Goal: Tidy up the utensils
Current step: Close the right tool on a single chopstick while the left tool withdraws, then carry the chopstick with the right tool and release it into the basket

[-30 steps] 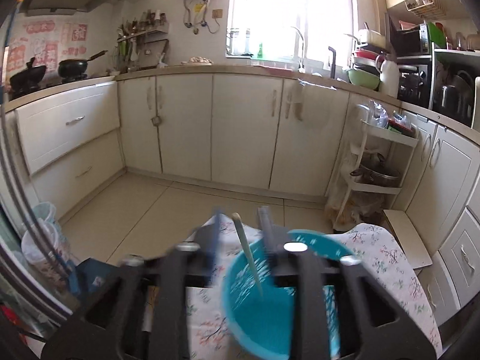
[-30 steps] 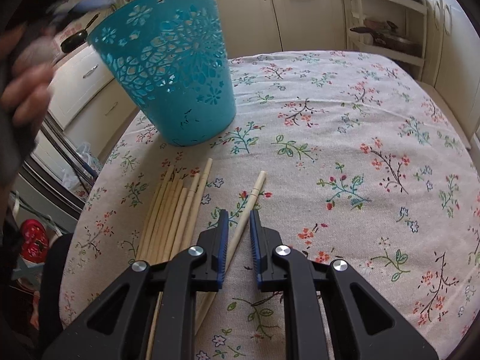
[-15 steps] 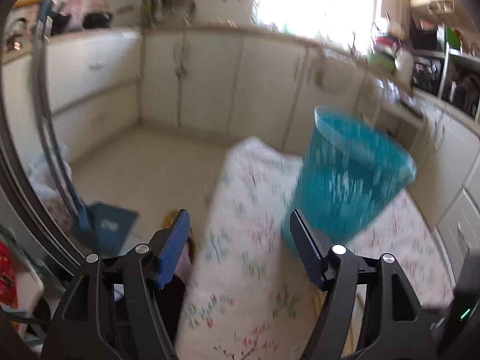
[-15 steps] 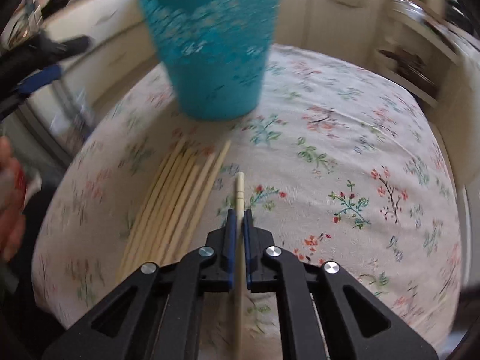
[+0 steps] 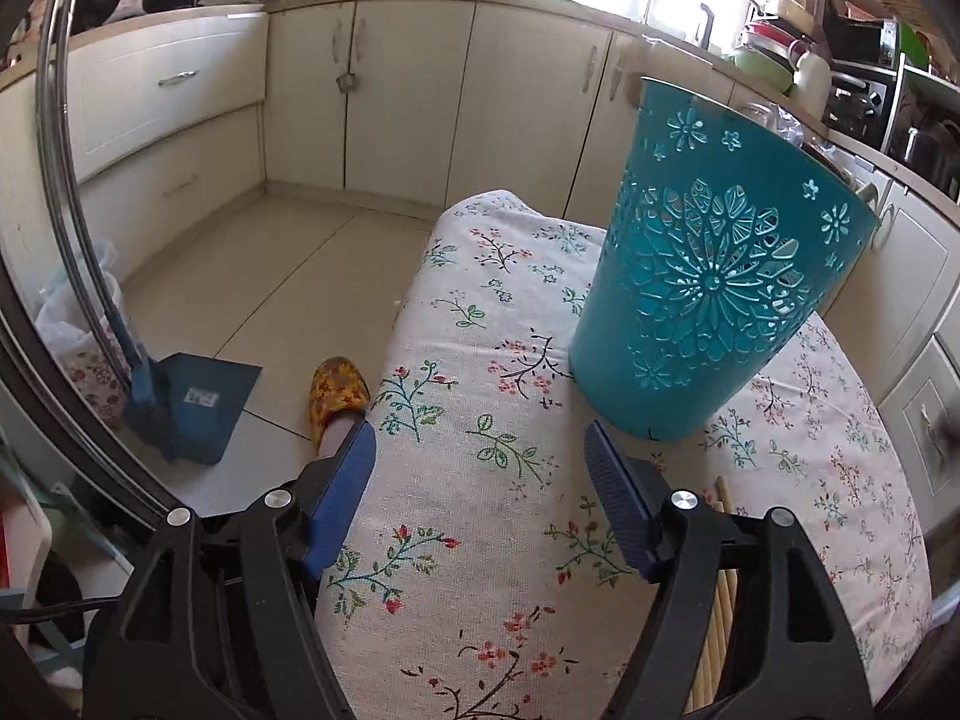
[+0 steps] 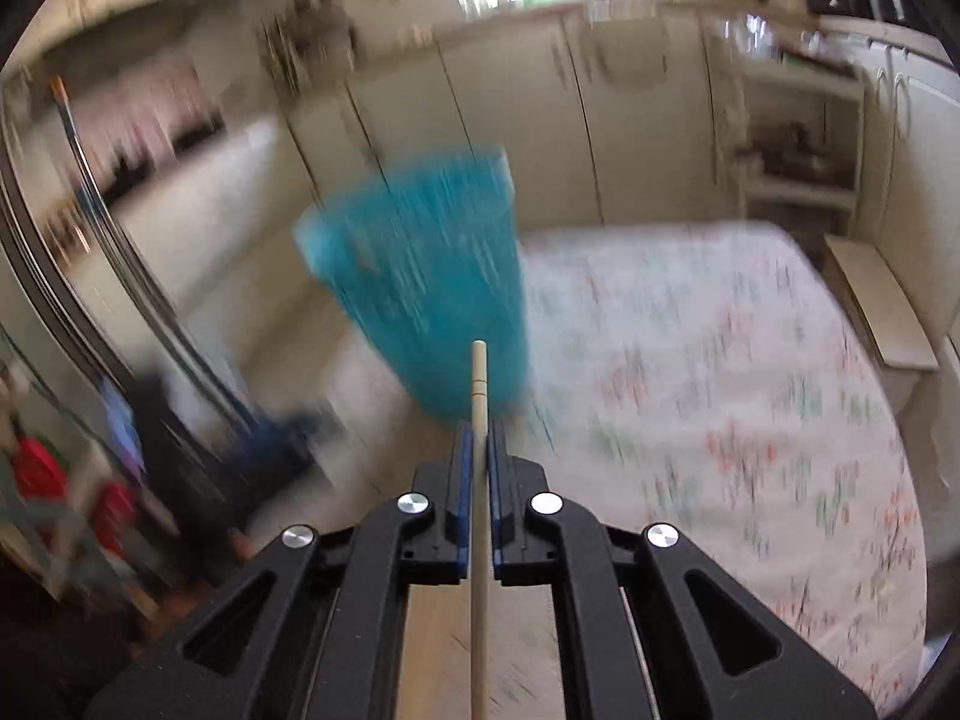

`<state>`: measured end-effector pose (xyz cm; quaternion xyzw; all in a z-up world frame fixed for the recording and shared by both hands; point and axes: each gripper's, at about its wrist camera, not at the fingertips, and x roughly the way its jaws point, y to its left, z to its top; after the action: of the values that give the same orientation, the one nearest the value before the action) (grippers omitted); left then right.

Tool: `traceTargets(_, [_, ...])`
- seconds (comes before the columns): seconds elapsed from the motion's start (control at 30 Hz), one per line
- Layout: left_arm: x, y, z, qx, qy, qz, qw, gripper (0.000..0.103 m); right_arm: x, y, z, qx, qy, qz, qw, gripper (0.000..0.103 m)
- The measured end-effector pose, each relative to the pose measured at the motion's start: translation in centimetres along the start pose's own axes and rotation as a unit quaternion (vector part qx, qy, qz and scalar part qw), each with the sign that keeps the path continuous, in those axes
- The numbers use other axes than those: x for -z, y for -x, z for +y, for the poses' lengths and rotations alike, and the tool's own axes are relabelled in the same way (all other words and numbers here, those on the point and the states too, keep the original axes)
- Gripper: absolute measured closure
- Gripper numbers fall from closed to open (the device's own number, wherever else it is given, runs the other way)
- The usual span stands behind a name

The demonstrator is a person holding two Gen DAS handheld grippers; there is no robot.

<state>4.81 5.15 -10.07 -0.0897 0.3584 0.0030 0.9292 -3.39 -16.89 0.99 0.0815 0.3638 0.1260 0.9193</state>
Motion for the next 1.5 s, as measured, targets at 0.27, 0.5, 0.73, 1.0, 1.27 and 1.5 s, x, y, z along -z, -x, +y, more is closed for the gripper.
traceTargets(0.27, [-0.3, 0.4, 0.4, 0.001, 0.014, -0.009, 0.9999, 0.029, -11.4, 2.6, 4.9, -0.040, 0.005, -0.210, 0.977, 0.097])
traceTargets(0.5, [-0.3, 0.7, 0.8, 0.003, 0.023, -0.017, 0.9996, 0.026, -15.1, -3.4, 5.4, 0.034, -0.017, -0.251, 0.967, 0.097])
traceTargets(0.73, [-0.3, 0.5, 0.8, 0.008, 0.025, -0.017, 0.9995, 0.026, -12.8, -5.7, 4.4, 0.054, 0.001, -0.208, 0.977, 0.096])
traceTargets(1.0, [-0.3, 0.5, 1.2, 0.001, 0.037, -0.018, 0.9991, 0.025, -9.2, -1.6, 4.3, 0.036, 0.024, -0.193, 0.980, 0.082])
traceTargets(1.27, [-0.3, 0.6, 1.4, -0.007, 0.042, -0.022, 0.9988, 0.022, 1.9, -0.4, 1.3, 0.066, 0.011, -0.037, 0.997, 0.080])
traceTargets(1.5, [-0.2, 0.6, 1.4, -0.012, 0.044, -0.021, 0.9987, 0.020, 6.2, -5.2, 0.1, 0.073, 0.005, 0.072, 0.995, 0.081])
